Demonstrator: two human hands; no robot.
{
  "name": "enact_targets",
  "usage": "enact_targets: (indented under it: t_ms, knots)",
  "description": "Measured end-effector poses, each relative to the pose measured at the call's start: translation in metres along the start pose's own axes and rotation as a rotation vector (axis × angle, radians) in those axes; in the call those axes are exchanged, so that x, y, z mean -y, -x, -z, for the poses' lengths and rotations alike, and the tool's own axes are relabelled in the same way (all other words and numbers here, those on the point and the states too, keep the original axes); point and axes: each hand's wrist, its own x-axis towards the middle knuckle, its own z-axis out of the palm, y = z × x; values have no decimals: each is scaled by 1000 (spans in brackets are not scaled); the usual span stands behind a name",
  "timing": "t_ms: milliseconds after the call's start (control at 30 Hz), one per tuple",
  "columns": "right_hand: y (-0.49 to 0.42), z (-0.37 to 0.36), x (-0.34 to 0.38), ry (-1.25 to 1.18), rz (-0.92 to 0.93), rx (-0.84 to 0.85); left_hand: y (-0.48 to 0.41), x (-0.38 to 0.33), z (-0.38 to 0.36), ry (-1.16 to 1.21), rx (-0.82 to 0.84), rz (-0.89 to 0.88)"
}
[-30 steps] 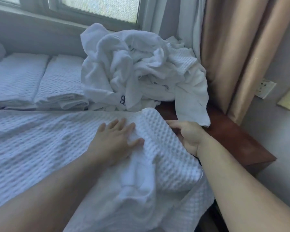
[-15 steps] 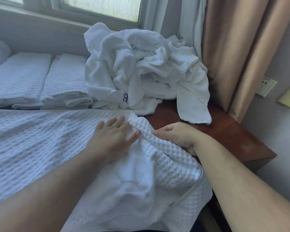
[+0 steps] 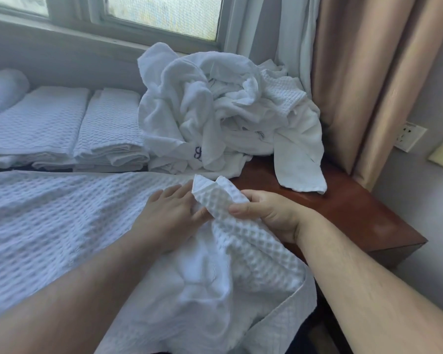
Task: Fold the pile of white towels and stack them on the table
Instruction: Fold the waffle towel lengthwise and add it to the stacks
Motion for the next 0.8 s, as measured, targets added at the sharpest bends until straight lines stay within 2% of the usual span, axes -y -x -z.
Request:
enact_targets:
  t_ms: [133,267,333,367,433,500,567,633,667,700,767,800]
  knots:
    - [-4,-3,-4,-110,29,55,0,1,-1,15,-7,7]
    - [-2,6,1,-128,-2,-36,-2,4,-3,-27,-4,23]
    - [1,15,6,-113,-19,-197,-3,6,-4,-72,4,42]
    - [2,19,10,-2,-13,-315,-3,6,-5,-81,-2,51]
    - [5,26,17,374,33,-548,-4,6,-6,-87,-5,68]
    - [2,36,18,503,136,-692,-4,7,-6,-90,18,88]
    - [3,45,19,155,252,-738,-5,7,-6,-93,31,106]
    - [5,52,21,-174,264,-631,-5,7,-5,-89,31,112]
    - [6,53,24,-128,203,-615,-4,6,-4,-86,28,111]
    - [5,55,27,60,112,-634,-4,5,-4,-86,26,110]
    - [3,60,34,737,-58,-756,-4,3,-3,-98,40,120]
    - [1,62,35,1003,-58,-877,-4,3,-2,-100,52,134]
